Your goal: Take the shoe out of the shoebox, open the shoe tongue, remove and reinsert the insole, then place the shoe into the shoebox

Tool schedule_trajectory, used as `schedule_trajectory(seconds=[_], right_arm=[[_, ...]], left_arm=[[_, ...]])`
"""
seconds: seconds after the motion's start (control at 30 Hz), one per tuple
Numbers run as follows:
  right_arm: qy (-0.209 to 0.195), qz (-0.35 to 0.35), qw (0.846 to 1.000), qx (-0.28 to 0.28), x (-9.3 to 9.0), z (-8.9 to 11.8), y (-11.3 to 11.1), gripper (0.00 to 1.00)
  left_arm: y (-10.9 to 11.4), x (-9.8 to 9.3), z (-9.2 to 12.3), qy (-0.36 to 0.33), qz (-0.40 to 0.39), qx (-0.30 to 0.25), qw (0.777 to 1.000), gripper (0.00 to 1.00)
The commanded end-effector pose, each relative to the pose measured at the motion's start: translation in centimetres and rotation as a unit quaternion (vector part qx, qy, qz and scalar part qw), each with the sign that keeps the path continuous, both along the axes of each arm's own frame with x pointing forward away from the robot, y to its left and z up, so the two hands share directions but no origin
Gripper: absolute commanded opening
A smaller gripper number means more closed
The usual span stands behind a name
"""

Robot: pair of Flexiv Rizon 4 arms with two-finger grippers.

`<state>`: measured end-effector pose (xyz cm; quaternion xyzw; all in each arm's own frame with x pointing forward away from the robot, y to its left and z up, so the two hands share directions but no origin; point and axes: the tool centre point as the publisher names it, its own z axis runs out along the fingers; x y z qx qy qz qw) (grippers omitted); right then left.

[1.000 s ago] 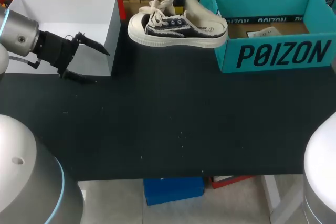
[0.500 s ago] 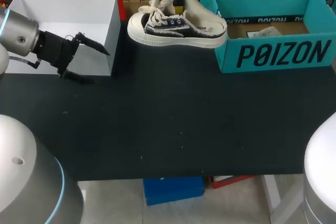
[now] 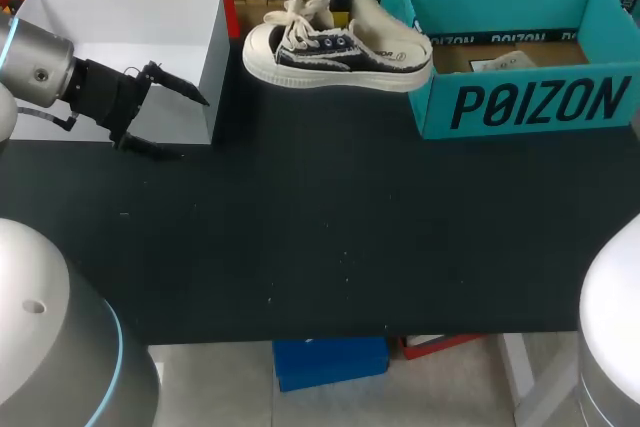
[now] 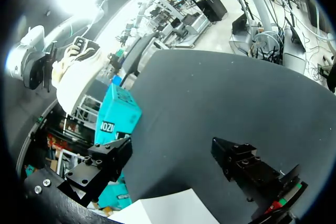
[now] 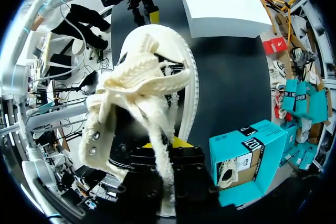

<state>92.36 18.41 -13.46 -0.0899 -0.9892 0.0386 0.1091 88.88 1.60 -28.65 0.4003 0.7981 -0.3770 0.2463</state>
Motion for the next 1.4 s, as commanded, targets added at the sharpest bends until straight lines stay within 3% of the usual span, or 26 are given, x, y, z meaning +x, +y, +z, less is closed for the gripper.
schedule_trajectory(seconds=[0.03,0.07,0.2,0.57,0.87,0.97,1.4], right_arm=[[0.001,0.0,1.0,-0.001,0.1,0.2,0.1,0.0],[0.001,0.0,1.0,-0.001,0.1,0.2,0.1,0.0],[-0.01,0.043,0.999,-0.014,3.1,0.9,-0.4,0.0],[0.0,0.113,0.992,-0.054,11.0,2.2,-5.3,0.0],[-0.016,0.117,0.99,-0.071,16.8,2.5,-8.6,0.0],[-0.028,0.106,0.992,-0.067,17.7,2.7,-9.6,0.0],[-0.028,0.106,0.992,-0.067,17.7,2.7,-9.6,0.0]], left_arm=[[-0.1,-0.1,-0.1,-0.003,0.002,0.0,1.0,1.0],[-0.1,-0.1,-0.1,-0.003,0.002,0.0,1.0,1.0],[-0.1,-0.1,-0.1,-0.003,0.002,0.0,1.0,1.0],[-0.1,-0.1,-0.1,-0.003,0.002,0.0,1.0,1.0],[-0.1,-0.1,-0.1,-0.003,0.002,0.0,1.0,1.0],[-0.1,-0.1,-0.1,-0.003,0.002,0.0,1.0,1.0],[-0.1,-0.1,-0.1,-0.003,0.002,0.0,1.0,1.0]])
